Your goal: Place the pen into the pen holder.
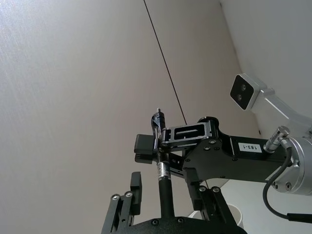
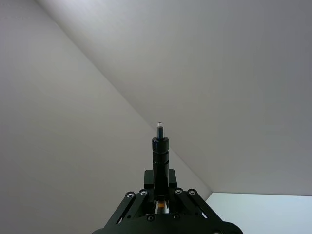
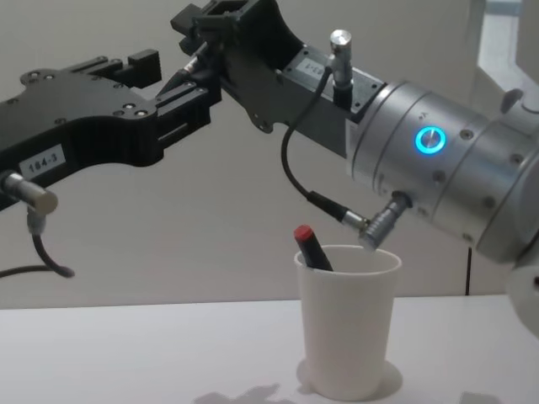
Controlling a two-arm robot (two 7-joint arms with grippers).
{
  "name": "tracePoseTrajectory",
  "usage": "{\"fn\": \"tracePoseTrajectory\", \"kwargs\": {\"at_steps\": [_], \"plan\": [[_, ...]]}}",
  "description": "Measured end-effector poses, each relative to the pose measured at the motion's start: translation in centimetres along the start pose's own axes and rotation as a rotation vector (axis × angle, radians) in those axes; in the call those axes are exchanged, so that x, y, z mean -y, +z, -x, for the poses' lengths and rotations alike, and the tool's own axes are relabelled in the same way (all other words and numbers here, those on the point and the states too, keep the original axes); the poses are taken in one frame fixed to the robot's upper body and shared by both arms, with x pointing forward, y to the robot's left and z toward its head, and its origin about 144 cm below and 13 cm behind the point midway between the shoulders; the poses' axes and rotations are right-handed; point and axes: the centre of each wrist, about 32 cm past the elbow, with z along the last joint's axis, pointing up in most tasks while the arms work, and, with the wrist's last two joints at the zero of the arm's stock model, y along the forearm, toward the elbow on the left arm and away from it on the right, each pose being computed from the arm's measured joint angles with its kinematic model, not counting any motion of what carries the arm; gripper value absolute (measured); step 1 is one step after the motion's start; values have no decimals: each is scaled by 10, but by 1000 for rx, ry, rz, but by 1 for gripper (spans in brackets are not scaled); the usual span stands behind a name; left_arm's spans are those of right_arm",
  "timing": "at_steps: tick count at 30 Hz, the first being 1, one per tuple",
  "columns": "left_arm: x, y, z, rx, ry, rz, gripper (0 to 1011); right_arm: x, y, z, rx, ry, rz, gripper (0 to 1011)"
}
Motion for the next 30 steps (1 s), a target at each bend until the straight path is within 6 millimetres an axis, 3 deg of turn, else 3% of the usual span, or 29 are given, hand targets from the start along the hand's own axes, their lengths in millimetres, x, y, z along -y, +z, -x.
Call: {"fn": "tracePoseTrajectory", "kwargs": {"at_steps": [15, 30], "plan": [[0, 0, 0, 0, 0, 0, 986, -2, 18, 14, 24, 54, -107, 130], [0, 0, 0, 0, 0, 0, 1001, 9, 50, 29, 219, 10, -195, 130]]}}
